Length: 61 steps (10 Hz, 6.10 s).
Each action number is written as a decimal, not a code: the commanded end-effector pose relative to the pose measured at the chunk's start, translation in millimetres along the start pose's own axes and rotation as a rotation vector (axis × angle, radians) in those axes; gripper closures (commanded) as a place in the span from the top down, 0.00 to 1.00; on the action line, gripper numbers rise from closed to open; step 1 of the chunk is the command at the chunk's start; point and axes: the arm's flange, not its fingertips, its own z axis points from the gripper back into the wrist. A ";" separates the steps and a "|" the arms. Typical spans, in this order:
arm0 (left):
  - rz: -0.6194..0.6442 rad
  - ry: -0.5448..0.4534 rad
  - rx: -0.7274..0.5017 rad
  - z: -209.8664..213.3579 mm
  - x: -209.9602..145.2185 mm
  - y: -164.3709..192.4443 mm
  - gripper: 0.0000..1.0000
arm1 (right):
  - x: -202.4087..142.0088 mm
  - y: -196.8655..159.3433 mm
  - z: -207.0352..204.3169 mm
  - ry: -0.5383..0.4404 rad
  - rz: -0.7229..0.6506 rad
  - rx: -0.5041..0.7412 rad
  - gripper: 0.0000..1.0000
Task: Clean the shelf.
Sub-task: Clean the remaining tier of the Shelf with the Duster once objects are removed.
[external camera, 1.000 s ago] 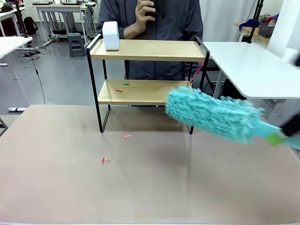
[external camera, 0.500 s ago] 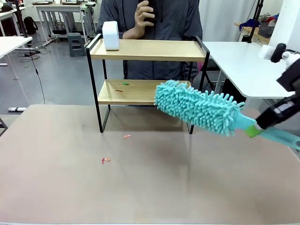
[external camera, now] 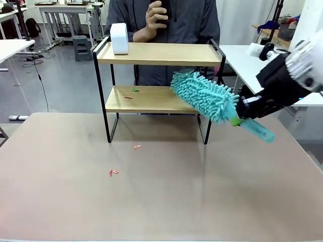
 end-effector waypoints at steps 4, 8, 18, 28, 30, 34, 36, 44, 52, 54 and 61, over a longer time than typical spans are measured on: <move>-0.016 -0.015 -0.016 -0.7 1.0 -1.3 1.00 | 37.1 29.1 -42.9 -0.136 -0.268 -0.013 0.12; -0.016 -0.015 -0.016 -0.7 1.0 -1.3 1.00 | 50.6 40.7 -63.1 -0.204 -0.350 -0.054 0.12; -0.016 -0.015 -0.016 -0.7 1.0 -1.3 1.00 | 68.1 32.2 -108.2 -0.043 -0.398 -0.019 0.12; -0.016 -0.015 -0.016 -0.7 1.0 -1.3 1.00 | 102.2 83.0 -146.9 0.076 -0.192 0.110 0.12; -0.016 -0.015 -0.016 -0.7 1.0 -1.3 1.00 | 103.9 88.3 -149.8 0.082 -0.160 0.126 0.12; -0.016 -0.015 -0.016 -0.7 1.0 -1.3 1.00 | 108.7 85.9 -149.6 0.127 -0.024 0.177 0.12; -0.016 -0.015 -0.016 -0.7 1.0 -1.3 1.00 | 110.3 84.4 -146.2 0.122 0.089 0.203 0.12; -0.016 -0.015 -0.016 -0.7 1.0 -1.3 1.00 | 66.5 19.1 -67.7 0.177 0.351 0.359 0.12; -0.016 -0.015 -0.016 -0.7 1.0 -1.3 1.00 | 1.5 -81.7 8.0 0.230 0.374 0.611 0.12; -0.016 -0.015 -0.016 -0.7 1.0 -1.3 1.00 | -53.4 -152.0 88.3 0.222 0.262 0.543 0.12; -0.016 -0.015 -0.016 -0.7 1.0 -1.3 1.00 | -164.7 -239.1 166.7 0.012 -0.146 0.444 0.12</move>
